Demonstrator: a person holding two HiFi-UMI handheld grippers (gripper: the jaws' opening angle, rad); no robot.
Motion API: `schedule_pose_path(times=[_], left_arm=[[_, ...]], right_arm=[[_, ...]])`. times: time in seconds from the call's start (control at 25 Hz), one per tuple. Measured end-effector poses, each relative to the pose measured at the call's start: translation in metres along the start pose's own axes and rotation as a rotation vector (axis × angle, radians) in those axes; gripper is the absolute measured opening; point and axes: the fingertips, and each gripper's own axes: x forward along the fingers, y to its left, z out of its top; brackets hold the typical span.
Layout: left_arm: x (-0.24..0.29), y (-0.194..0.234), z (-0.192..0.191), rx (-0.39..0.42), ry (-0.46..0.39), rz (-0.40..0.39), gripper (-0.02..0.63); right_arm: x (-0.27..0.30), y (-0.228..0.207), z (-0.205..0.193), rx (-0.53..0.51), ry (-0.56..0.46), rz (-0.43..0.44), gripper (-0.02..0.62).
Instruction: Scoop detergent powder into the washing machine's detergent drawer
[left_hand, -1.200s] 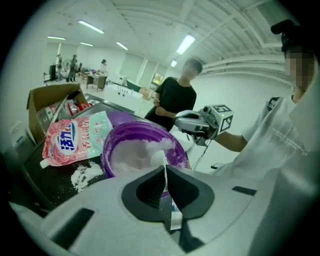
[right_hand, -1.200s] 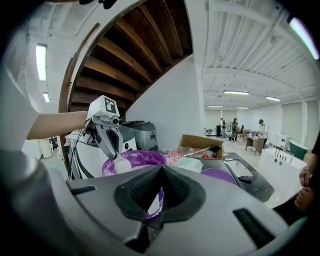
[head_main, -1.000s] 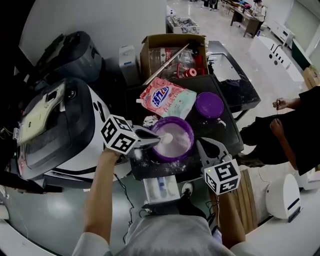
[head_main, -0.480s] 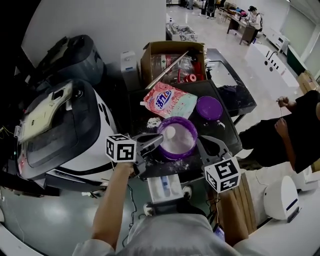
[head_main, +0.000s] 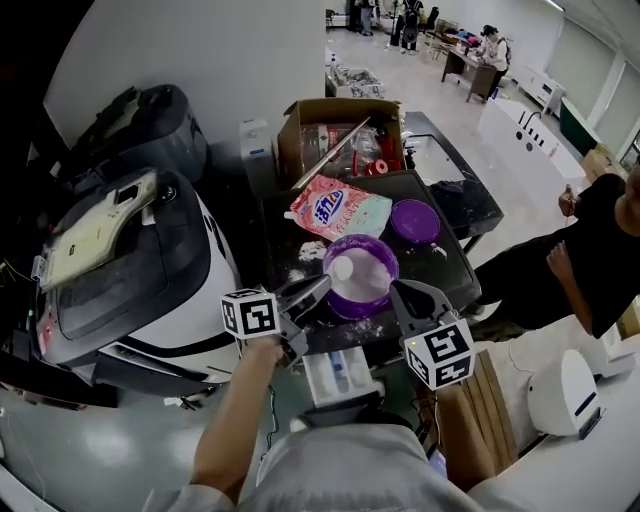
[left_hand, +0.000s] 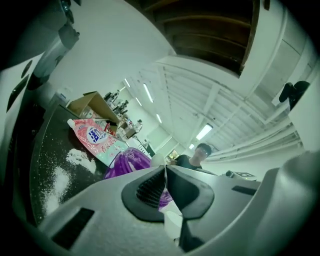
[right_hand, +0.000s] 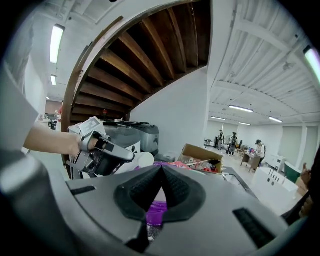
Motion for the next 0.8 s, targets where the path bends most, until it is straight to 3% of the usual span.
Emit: schedule_pose_path(times=[0.4, 0.64, 0.8], left_arm=[[-0.036, -0.021, 0.005, 0.029, -0.066, -0.024, 0.015], [-0.065, -0.034, -0.017, -0.024, -0.066, -0.062, 0.015], [-0.083, -0.032, -0.037, -0.066, -0.077, -0.052, 0.015]], right_arm=[[-0.035, 0.028, -0.004, 0.014, 0.016, -0.094, -0.003], [-0.058, 0.048, -0.016, 0.075, 0.031, -0.146, -0.003], [-0.062, 0.059, -0.029, 0.127, 0.048, -0.131, -0.003]])
